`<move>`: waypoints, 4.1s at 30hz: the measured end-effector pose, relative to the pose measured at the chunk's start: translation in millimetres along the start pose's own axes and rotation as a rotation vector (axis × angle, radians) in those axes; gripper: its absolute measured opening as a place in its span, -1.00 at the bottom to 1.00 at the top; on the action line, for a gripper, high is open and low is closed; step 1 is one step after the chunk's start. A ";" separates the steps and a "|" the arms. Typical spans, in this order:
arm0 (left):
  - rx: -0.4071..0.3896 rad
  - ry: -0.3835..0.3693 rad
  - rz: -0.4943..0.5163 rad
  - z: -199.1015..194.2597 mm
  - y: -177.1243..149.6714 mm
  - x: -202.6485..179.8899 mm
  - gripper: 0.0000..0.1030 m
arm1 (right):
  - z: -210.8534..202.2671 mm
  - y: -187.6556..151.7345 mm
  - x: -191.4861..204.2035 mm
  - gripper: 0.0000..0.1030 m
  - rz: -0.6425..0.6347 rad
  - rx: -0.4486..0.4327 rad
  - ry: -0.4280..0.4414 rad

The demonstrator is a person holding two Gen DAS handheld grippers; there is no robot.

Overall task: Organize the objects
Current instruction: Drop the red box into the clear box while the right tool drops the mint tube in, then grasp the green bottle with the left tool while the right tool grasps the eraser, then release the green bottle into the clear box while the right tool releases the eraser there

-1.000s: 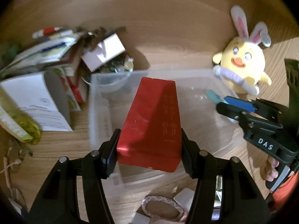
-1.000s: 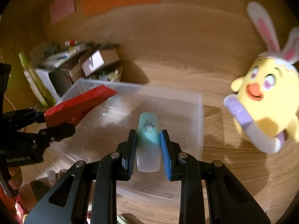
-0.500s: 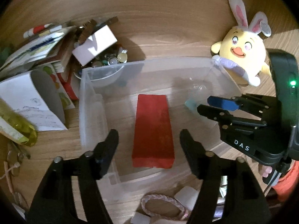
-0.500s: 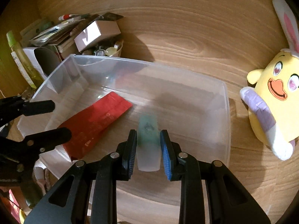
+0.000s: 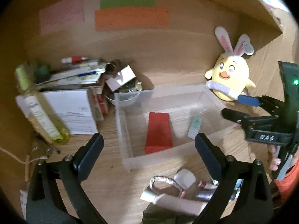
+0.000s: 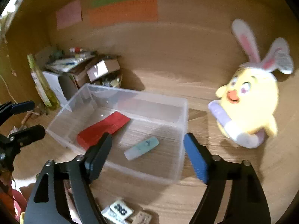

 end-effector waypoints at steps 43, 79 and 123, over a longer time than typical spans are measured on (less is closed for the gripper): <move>0.100 -0.109 -0.132 0.2 -147.9 8.3 0.24 | 18.7 -144.9 2.3 -0.54 0.048 0.222 0.088; -0.099 -0.012 -0.118 -4.4 14.1 9.3 0.23 | -35.0 17.5 8.7 -0.57 0.014 -0.153 0.077; 0.027 -0.015 0.013 32.5 1.1 -24.0 0.90 | 33.8 -0.8 -2.1 0.43 -0.035 0.080 0.026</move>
Point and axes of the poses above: each gripper's, at about its wrist camera, not at the fingertips, and z roughly the way its jaws point, x to its left, y to its top, the point moved 9 cm from there along z, roughly the way its jaws point, and after that the axes turned 3 degrees about -z, right-handed, at the moved point
